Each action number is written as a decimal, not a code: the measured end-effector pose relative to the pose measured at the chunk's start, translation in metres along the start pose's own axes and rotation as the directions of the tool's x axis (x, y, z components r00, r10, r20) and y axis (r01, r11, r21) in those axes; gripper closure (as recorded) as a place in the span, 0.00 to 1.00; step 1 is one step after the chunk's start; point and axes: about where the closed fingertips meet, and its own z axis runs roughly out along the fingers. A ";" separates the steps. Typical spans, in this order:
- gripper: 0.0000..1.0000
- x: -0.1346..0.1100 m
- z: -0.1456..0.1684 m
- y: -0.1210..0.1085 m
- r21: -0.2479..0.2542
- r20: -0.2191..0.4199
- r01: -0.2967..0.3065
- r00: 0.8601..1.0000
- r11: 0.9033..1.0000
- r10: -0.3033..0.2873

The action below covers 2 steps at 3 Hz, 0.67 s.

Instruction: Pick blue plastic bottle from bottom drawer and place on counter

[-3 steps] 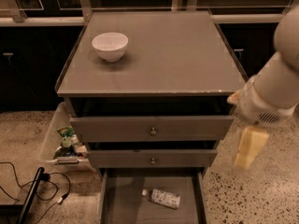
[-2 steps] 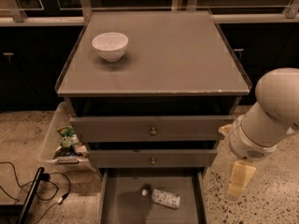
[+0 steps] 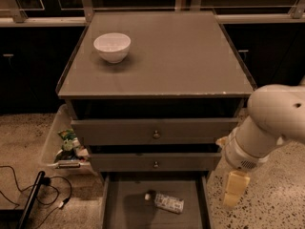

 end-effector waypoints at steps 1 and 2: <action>0.00 0.009 0.082 0.003 -0.069 0.010 -0.012 1.000 0.998 0.013; 0.00 0.014 0.154 -0.001 -0.079 0.056 -0.018 0.998 0.997 0.022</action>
Offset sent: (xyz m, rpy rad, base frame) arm 0.0182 0.0316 -0.2390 0.1391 0.0419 -0.0182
